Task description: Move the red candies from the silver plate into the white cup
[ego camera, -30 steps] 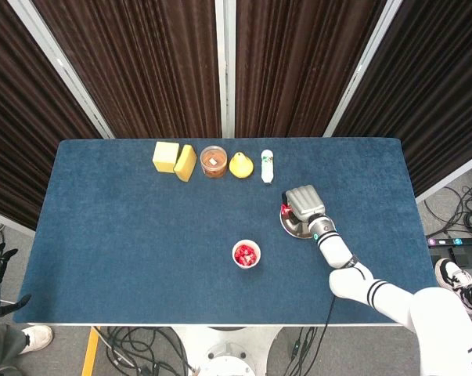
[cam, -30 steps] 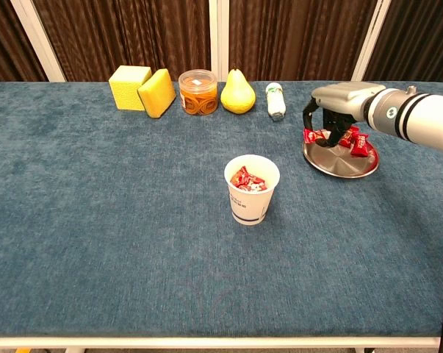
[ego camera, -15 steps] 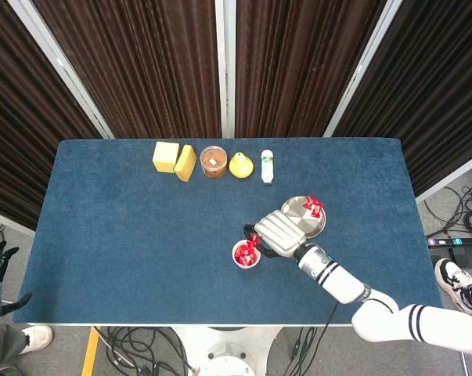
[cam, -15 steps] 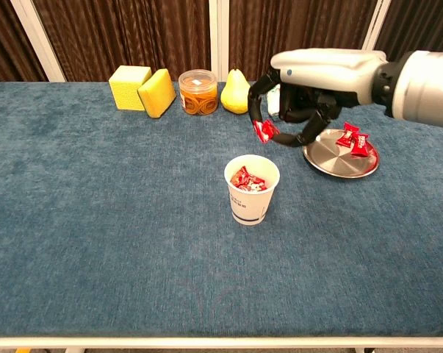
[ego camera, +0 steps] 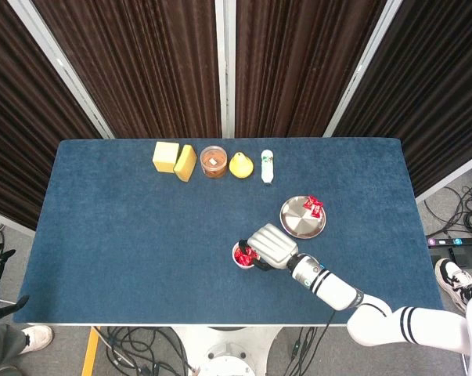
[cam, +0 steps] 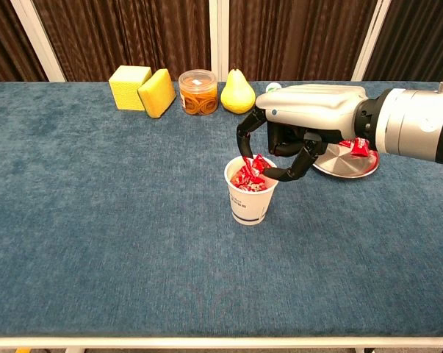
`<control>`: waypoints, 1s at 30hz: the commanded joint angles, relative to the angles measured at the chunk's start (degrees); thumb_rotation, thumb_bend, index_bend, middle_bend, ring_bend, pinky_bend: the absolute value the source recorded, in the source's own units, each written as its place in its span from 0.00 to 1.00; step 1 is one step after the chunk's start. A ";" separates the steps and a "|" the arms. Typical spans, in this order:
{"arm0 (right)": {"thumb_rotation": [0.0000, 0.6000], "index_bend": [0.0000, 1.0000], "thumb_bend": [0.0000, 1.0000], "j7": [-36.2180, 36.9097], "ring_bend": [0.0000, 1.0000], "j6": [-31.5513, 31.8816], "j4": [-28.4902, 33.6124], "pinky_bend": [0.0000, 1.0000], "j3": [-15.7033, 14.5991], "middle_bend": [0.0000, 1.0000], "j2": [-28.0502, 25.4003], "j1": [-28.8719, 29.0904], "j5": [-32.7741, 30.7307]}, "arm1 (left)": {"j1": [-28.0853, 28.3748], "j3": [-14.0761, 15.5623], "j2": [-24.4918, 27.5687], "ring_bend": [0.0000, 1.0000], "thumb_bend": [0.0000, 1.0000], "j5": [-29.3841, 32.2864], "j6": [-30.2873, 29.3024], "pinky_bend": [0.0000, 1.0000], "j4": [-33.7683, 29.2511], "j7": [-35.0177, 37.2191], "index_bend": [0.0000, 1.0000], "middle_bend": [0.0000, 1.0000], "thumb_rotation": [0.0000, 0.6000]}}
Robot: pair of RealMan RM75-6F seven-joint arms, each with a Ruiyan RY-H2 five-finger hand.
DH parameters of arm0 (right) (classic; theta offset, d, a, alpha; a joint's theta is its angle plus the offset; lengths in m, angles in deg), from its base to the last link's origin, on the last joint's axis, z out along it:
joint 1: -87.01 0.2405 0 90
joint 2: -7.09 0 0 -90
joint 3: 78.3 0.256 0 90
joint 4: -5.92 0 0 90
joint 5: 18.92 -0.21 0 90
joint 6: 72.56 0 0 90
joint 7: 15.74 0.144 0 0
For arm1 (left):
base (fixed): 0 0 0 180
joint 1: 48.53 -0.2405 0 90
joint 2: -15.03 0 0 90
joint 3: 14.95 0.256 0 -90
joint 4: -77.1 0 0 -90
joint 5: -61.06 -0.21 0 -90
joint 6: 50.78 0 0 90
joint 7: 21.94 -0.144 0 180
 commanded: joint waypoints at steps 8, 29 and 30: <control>1.00 0.41 0.39 -1.21 0.99 -0.12 -0.55 1.00 -0.16 0.98 0.73 0.33 -1.46 | 0.00 -0.05 -0.27 0.14 0.00 -0.07 0.07 0.16 0.65 0.26 0.22 0.17 1.00; 1.00 0.40 0.33 -8.82 0.99 6.73 -8.07 1.00 0.74 0.98 -7.58 -6.65 -18.03 | 0.94 -0.30 -0.57 0.14 0.00 -0.95 0.64 0.16 0.72 0.48 0.22 0.17 1.00; 1.00 0.40 0.33 -9.41 0.99 6.36 -9.44 1.00 0.69 0.98 -7.16 -6.71 -19.47 | 0.95 -0.27 -0.56 0.14 0.00 -0.92 0.71 0.16 0.71 0.44 0.22 0.17 1.00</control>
